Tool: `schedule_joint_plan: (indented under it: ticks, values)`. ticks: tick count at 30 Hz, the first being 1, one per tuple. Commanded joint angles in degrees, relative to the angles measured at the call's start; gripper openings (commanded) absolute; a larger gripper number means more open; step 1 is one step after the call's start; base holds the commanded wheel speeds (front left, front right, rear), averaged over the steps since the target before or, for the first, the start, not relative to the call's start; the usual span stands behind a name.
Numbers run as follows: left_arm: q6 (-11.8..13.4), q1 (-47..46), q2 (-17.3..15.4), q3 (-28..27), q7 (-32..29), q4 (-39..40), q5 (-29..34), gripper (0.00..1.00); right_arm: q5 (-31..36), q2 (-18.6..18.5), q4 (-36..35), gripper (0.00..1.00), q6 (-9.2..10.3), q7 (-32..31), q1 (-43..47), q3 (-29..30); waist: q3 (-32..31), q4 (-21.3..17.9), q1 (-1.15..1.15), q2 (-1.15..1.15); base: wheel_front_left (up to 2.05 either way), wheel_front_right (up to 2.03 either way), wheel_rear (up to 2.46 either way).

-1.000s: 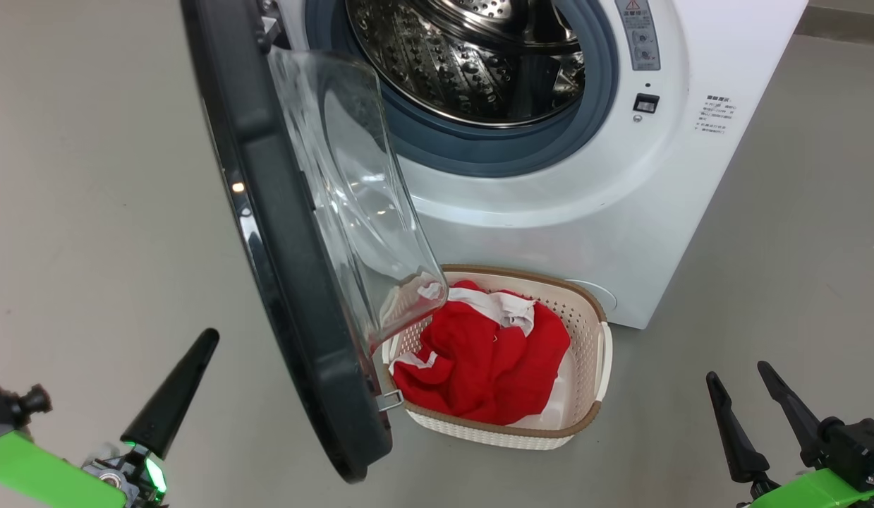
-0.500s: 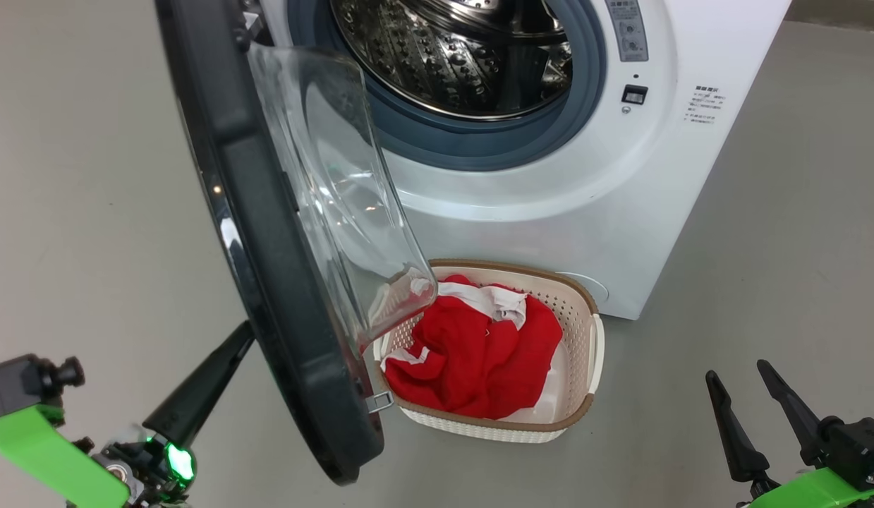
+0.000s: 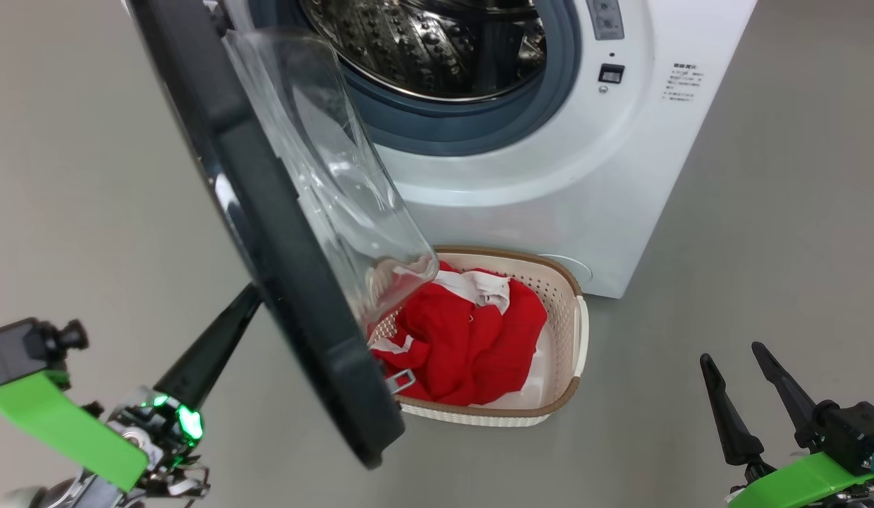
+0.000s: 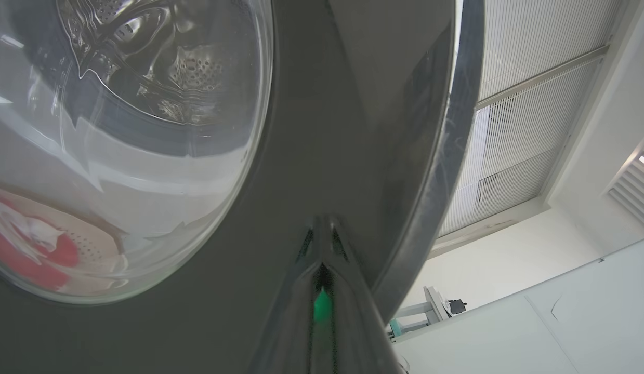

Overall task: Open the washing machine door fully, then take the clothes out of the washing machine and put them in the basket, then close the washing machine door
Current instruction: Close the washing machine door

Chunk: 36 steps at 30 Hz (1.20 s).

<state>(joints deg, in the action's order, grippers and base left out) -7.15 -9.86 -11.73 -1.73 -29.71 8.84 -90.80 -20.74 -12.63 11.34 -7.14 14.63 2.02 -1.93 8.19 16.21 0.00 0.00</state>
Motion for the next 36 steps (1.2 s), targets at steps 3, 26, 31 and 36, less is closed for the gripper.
schedule_joint_plan:
  ticks: [3,26,31,36]
  values:
    - [-0.3,-4.3,0.2,-0.3,0.4,1.5,1.5,0.0,0.4,-1.0,-1.5,1.0,-0.35,0.4,-2.4,-0.9,1.2,-1.4,0.0,0.0,0.0,0.0,0.0]
    - [-0.3,-18.3,-0.9,10.9,16.5,-4.1,7.5,0.0,0.6,0.8,-2.2,1.0,-0.35,0.4,-6.6,0.1,7.4,-8.6,0.0,0.0,0.0,0.0,0.0]
    - [-0.3,-22.2,-2.4,13.6,21.0,-6.4,8.1,0.0,0.7,1.3,-2.4,1.0,-0.35,0.4,-7.6,0.5,9.0,-10.0,0.0,0.0,0.0,0.0,0.0]
    - [-0.3,-26.1,-3.8,16.4,25.2,-8.9,8.2,0.0,0.8,1.7,-2.5,1.0,-0.35,0.4,-8.5,0.8,10.3,-11.4,0.0,0.0,0.0,0.0,0.0]
